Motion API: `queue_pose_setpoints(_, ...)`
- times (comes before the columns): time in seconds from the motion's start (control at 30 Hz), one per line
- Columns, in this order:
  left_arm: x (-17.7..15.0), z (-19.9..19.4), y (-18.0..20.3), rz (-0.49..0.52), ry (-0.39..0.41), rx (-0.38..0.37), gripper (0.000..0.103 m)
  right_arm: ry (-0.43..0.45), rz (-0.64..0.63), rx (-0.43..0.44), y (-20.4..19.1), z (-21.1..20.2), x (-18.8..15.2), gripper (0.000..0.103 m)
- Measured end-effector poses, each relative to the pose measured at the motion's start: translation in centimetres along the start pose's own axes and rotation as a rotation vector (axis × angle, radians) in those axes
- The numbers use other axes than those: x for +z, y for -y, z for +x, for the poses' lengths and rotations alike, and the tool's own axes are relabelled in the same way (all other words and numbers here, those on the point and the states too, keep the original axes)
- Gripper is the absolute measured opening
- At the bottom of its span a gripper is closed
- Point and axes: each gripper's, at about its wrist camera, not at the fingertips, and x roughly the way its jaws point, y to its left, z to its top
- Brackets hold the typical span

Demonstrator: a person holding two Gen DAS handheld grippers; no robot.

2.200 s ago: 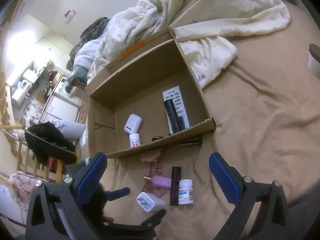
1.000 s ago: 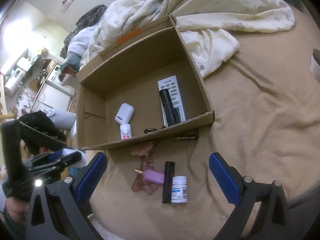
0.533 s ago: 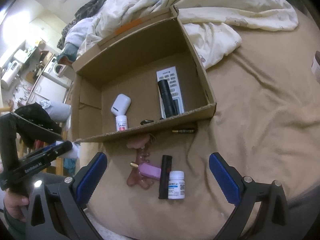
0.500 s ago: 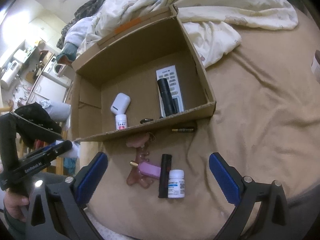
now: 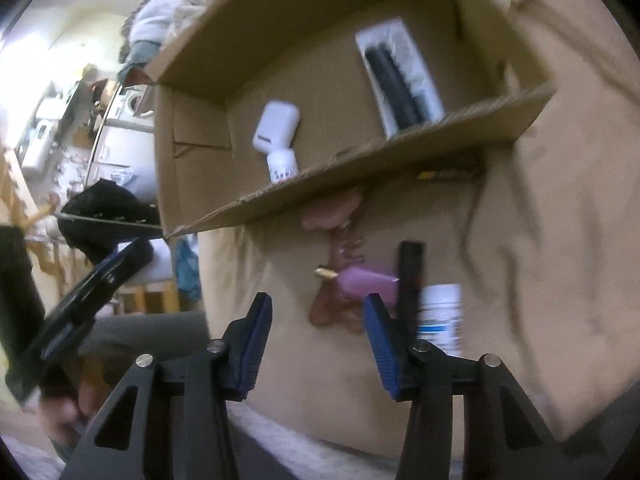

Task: Organize rigid objects
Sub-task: 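Hold the charger in the left tool while the right tool grasps the pink gold-tipped cylinder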

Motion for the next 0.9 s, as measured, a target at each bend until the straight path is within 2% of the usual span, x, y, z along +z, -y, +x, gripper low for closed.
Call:
queue_pose_setpoints(0.1, 0.0, 0.1, -0.2, -0.003, -0.004, -0.004, 0.039, -0.037, 0.053, -0.082, 0.2, 2.2, 0.1, 0.052)
queue_pose_setpoints(0.2, -0.1, 0.1, -0.4, -0.008, -0.007, -0.004, 0.039, -0.032, 0.058, -0.164, 0.0, 3.1, -0.1, 0.053)
queue_pose_setpoints(0.23, -0.1, 0.0, -0.4, -0.01, -0.007, -0.006, 0.039, -0.028, 0.055, -0.17, -0.1, 3.2, -0.1, 0.054)
queue_pose_setpoints(0.3, -0.1, 0.0, -0.4, -0.012, -0.008, -0.011, 0.039, -0.012, 0.058, -0.175, -0.2, 3.2, -0.1, 0.065)
queue_pose_setpoints(0.37, 0.0, 0.0, -0.3, -0.013, -0.007, -0.016, 0.039, 0.004, 0.076, -0.198, 0.1, 3.3, 0.1, 0.069)
queue_pose_setpoints(0.73, 0.1, 0.4, 0.1, -0.004, -0.018, -0.019, 0.039, -0.006, 0.179, -0.186, 1.2, 4.4, 1.9, 0.074)
queue_pose_setpoints(0.8, 0.1, 0.5, 0.1, -0.004, -0.019, -0.014, 0.039, -0.007, 0.218, -0.189, 1.1, 4.6, 2.2, 0.08)
queue_pose_setpoints(0.9, 0.1, 0.6, 0.1, -0.004, -0.023, -0.012, 0.039, 0.005, 0.243, -0.227, 0.5, 5.3, 2.4, 0.083)
